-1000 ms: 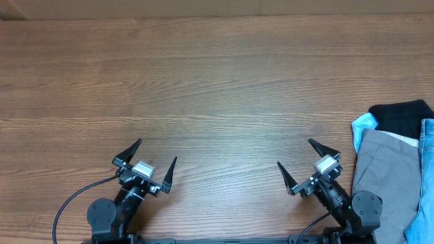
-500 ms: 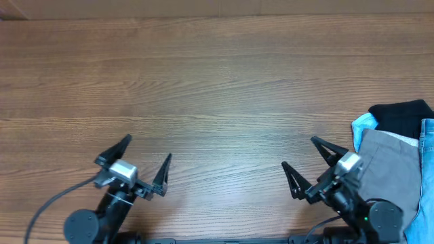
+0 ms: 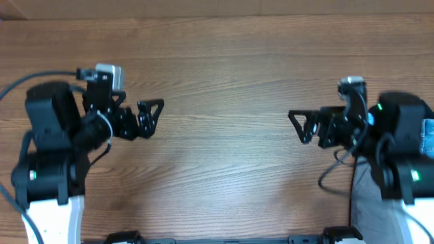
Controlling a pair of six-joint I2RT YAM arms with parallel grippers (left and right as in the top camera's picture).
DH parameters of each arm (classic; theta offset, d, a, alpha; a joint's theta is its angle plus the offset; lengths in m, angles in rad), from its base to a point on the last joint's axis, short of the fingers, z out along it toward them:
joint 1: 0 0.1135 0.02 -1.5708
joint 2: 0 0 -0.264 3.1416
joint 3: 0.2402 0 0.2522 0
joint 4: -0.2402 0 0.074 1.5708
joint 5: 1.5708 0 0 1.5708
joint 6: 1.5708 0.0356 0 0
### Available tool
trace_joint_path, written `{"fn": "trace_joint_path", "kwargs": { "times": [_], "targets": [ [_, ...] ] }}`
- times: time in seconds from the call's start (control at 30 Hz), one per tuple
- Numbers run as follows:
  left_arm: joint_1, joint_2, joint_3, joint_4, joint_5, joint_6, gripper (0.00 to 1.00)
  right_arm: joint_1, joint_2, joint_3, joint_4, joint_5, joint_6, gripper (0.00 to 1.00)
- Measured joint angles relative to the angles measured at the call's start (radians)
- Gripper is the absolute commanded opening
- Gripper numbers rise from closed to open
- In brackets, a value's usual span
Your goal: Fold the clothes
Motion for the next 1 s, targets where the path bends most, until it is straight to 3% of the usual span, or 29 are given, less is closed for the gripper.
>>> {"fn": "trace_joint_path", "kwargs": {
  "times": [0.17, 0.3, 0.4, 0.6, 0.8, 1.0],
  "targets": [
    [0.000, 0.100, 0.024, -0.036, 0.028, 0.000, 1.00, -0.002, 0.166, 0.005, -0.006, -0.018, -0.001, 1.00],
    [0.000, 0.118, 0.024, -0.060, 0.042, 0.001, 1.00, -0.045, 0.283, 0.048, -0.053, 0.146, 0.097, 1.00],
    [0.000, 0.118, 0.024, -0.065, 0.049, 0.000, 1.00, -0.138, 0.385, 0.155, -0.077, 0.332, 0.195, 1.00],
    [0.000, 0.118, 0.024, -0.065, 0.072, 0.001, 1.00, -0.367, 0.536, 0.343, -0.015, 0.453, 0.270, 1.00],
    [0.000, 0.118, 0.024, -0.066, 0.079, 0.000, 1.00, -0.597, 0.694, 0.357, 0.083, 0.489, 0.307, 1.00],
    [0.000, 0.118, 0.024, -0.064, 0.080, 0.000, 1.00, -0.715, 0.837, 0.357, 0.107, 0.577, 0.289, 1.00]
  ]
}}
